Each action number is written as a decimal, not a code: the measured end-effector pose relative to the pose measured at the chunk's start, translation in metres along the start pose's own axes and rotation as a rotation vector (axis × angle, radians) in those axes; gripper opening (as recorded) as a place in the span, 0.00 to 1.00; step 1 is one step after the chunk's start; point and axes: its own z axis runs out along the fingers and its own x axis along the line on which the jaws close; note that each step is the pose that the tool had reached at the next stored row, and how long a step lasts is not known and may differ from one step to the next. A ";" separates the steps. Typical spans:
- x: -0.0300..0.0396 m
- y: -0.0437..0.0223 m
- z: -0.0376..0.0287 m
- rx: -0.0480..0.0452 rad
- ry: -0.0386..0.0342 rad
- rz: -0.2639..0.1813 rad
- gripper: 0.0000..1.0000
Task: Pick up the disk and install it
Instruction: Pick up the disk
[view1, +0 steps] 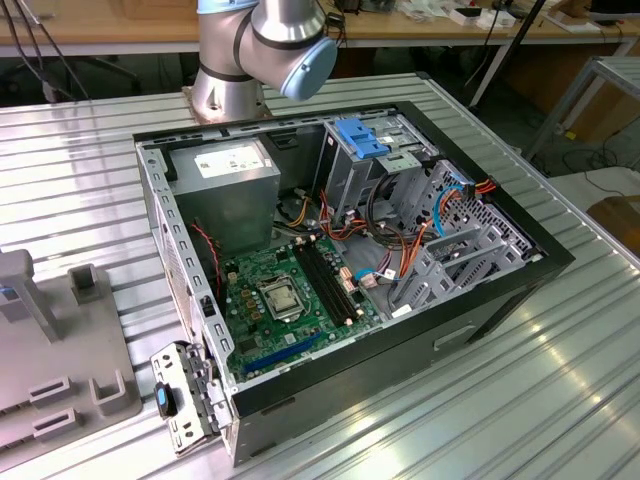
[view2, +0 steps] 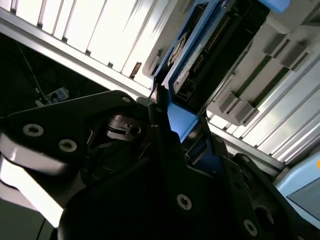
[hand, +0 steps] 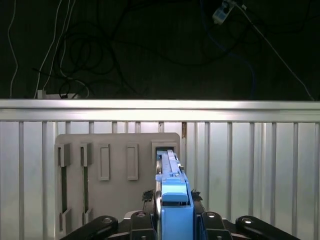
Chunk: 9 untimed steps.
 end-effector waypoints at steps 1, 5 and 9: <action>-0.0001 0.0000 -0.0047 -0.0001 0.0000 0.000 0.37; -0.0008 -0.0003 -0.0268 0.0001 -0.0001 0.000 0.37; -0.0015 -0.0005 -0.0497 0.0000 0.0000 0.000 0.37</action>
